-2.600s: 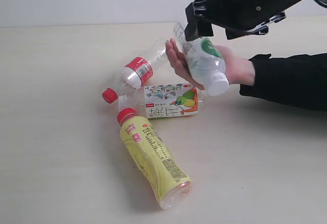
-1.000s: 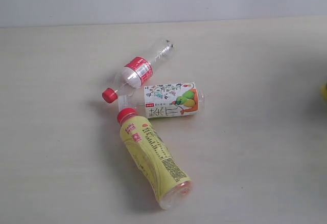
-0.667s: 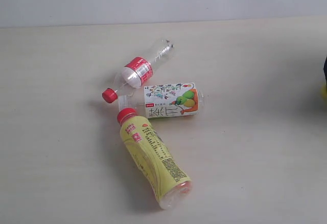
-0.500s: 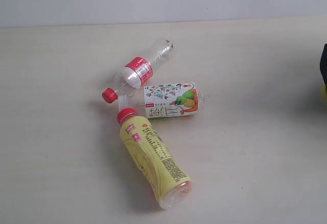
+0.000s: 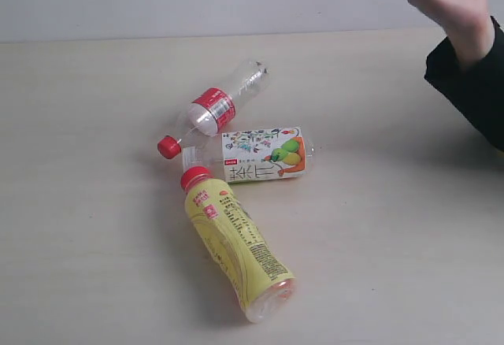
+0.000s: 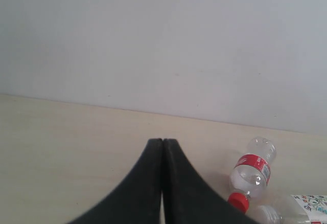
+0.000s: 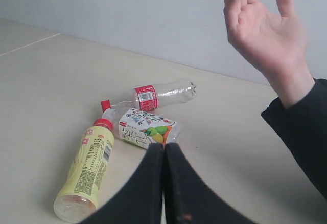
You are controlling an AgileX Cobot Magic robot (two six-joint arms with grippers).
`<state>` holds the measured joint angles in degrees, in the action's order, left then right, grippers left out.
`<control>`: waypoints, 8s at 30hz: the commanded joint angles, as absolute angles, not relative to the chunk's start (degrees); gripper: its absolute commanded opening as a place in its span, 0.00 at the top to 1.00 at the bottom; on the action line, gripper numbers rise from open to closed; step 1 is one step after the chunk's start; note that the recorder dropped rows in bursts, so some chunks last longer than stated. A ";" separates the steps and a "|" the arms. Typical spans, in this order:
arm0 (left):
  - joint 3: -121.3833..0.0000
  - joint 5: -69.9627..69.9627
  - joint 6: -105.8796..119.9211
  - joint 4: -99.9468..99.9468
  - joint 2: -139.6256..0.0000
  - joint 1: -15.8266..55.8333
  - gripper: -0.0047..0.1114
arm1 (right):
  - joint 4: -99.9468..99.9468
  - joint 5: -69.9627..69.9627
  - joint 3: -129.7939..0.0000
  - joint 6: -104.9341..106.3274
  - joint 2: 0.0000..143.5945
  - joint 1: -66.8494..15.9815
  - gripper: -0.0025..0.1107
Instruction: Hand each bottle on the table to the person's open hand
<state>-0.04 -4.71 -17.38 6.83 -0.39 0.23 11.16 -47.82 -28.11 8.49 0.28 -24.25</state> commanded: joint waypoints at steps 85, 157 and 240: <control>0.00 -4.80 -17.17 6.93 0.00 0.00 0.96 | 35.88 -44.88 -48.75 24.20 76.22 -36.71 0.62; 0.00 -4.80 -17.17 6.93 0.00 0.00 0.96 | 7.87 -53.27 -66.84 -8.13 80.95 -40.79 0.98; 0.00 -4.80 -17.17 6.93 0.00 0.00 0.96 | 0.00 -56.74 -77.75 -9.60 100.87 -30.87 0.27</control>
